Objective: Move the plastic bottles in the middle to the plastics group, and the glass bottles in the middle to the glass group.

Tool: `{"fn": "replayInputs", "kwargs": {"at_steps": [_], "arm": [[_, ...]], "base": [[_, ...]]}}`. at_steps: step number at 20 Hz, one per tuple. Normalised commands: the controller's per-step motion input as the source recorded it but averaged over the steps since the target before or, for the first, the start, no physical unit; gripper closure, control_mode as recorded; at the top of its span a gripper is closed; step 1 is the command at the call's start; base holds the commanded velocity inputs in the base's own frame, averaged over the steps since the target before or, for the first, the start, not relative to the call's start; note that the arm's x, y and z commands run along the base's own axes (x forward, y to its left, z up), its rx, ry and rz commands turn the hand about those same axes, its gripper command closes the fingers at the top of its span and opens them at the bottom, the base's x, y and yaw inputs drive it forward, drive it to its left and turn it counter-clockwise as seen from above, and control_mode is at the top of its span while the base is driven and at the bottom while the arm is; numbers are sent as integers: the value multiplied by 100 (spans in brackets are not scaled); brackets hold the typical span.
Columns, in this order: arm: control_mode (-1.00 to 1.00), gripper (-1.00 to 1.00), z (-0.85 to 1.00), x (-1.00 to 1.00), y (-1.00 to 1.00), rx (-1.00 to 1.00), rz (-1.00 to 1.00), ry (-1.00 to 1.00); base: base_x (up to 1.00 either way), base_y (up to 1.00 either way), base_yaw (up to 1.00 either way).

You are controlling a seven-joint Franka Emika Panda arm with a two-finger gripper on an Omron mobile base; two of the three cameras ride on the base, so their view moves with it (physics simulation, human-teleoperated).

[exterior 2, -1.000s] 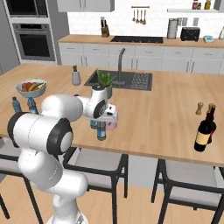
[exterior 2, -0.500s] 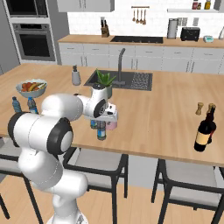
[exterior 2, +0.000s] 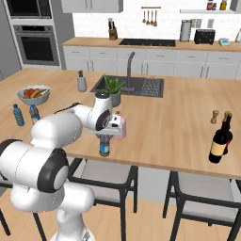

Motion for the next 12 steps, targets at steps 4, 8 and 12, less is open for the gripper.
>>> {"fn": "replayInputs", "kwargs": {"at_steps": [4, 8, 12], "arm": [[-100, 100, 29, -48, 98, -6, 18, -3], [-100, 100, 44, -3, 100, -11, 24, 0], [-100, 100, 72, 3, 100, -7, 22, 0]], "base": [[0, 0, 0], [0, 0, 0], [0, 0, 0]]}}
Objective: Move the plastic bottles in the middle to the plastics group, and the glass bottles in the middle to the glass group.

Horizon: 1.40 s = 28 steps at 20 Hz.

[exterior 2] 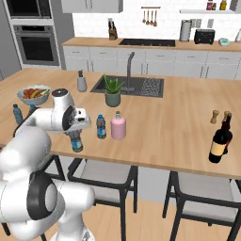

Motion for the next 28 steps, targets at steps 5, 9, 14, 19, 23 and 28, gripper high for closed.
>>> {"fn": "replayInputs", "kwargs": {"at_steps": [5, 9, 14, 19, 23, 28], "arm": [[-100, 100, 54, 4, 100, -2, 23, -1], [-100, 100, 8, 44, 100, 1, 28, -6], [-100, 100, 2, 43, 99, 1, 28, -2], [-100, 100, 0, 22, 83, 0, 19, 0], [-100, 100, 0, 49, 28, 0, 5, 4], [-100, 100, 0, 62, 0, 0, 0, 4]], "base": [[0, 0, 0], [0, 0, 0], [0, 0, 0], [0, 0, 0], [0, 0, 0], [0, 0, 0]]}}
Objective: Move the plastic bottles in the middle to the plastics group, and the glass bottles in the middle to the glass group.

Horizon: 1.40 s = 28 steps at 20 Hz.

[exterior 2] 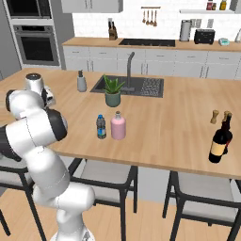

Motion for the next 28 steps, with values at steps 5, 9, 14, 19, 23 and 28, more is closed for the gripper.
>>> {"fn": "replayInputs", "kwargs": {"at_steps": [5, 9, 14, 19, 23, 28], "arm": [[-100, 100, -2, 72, 2, 0, 0, 8], [-100, 100, -22, 30, 10, 0, 0, 0], [-100, 100, -28, 5, 8, 0, 0, -1], [-100, 100, -45, 5, 4, 0, 1, -7], [-100, 100, -53, 3, 5, 0, 0, -3], [-100, 100, -10, 1, 3, 0, 0, 0]], "base": [[0, 0, 0], [0, 0, 0], [0, 0, 0], [0, 0, 0], [0, 0, 0], [0, 0, 0]]}}
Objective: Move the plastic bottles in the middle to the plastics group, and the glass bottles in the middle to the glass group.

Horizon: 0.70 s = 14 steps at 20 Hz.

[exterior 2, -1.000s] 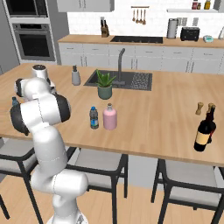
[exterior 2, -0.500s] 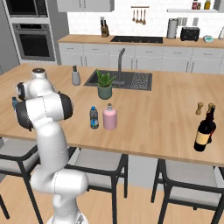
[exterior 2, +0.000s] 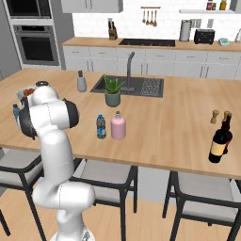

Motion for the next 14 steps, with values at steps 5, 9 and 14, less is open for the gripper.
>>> {"fn": "replayInputs", "kwargs": {"at_steps": [5, 9, 14], "arm": [[-100, 100, -8, 4, 3, 0, 0, 0], [-100, 100, -1, 14, 13, 0, 0, 0], [-100, -100, 0, 0, 0, 0, 0, 0]], "base": [[0, 0, 0], [0, 0, 0], [0, 0, 0]]}}
